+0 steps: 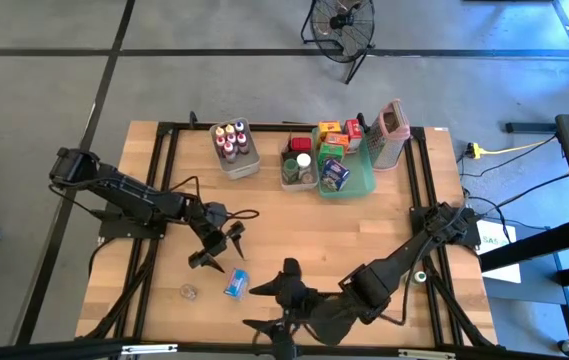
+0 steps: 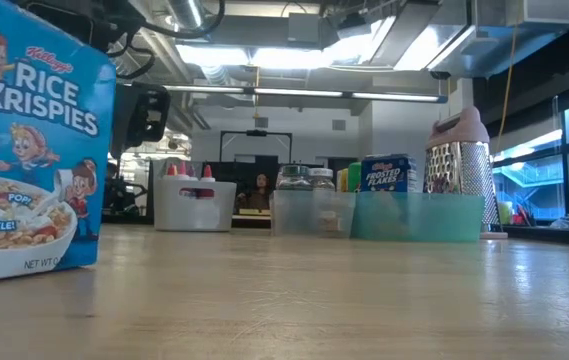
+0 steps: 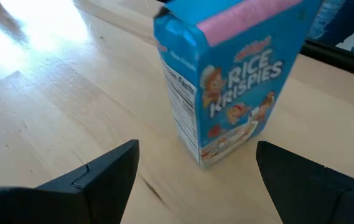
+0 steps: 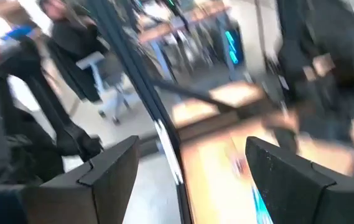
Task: Pick & Place Kitchen Items
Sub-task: Put the light blue cereal box into the green bin
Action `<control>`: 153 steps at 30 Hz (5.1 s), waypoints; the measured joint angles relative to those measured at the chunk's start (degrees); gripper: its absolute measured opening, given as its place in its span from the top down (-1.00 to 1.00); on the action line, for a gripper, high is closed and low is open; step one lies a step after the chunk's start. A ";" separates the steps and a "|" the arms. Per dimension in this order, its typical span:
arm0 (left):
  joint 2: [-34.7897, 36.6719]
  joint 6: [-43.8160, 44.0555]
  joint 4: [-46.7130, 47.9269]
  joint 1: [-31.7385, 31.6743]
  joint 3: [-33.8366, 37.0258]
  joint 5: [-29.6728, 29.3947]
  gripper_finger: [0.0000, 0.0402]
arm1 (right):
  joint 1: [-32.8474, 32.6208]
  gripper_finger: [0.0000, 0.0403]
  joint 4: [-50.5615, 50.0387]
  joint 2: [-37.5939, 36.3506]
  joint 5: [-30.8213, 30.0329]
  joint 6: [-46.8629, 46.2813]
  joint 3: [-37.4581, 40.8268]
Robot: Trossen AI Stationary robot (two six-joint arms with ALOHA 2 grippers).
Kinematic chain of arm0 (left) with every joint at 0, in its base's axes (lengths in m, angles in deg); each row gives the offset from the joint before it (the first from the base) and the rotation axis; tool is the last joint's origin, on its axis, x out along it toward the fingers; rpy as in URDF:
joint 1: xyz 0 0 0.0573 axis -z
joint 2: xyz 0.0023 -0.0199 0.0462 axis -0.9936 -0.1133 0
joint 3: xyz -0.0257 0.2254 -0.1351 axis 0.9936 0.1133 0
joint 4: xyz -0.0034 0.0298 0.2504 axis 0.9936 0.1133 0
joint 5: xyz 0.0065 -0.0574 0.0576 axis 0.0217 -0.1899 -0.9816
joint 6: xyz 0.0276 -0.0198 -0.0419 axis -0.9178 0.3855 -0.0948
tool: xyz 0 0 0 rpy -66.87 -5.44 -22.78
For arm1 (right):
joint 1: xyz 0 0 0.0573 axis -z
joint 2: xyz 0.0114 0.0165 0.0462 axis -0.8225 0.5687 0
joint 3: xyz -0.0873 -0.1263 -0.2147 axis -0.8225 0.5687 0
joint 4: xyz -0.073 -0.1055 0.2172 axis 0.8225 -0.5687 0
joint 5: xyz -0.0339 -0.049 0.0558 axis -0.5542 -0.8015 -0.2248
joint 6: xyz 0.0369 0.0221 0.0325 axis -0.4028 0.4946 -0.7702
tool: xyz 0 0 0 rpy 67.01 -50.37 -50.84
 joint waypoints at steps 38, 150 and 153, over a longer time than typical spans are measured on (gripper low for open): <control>0.02 1.69 0.02 0.26 0.00 -0.91 -0.59 | 13.41 -0.47 -28.53 13.66 14.34 -34.65 0.02; -10.95 4.42 -16.70 5.88 -3.60 2.92 -0.17 | 11.99 -0.47 -30.85 15.58 21.01 -38.12 0.00; -10.77 4.70 -16.66 5.68 -3.87 2.49 -0.05 | 11.11 -0.47 -31.95 15.58 20.73 -37.76 -1.64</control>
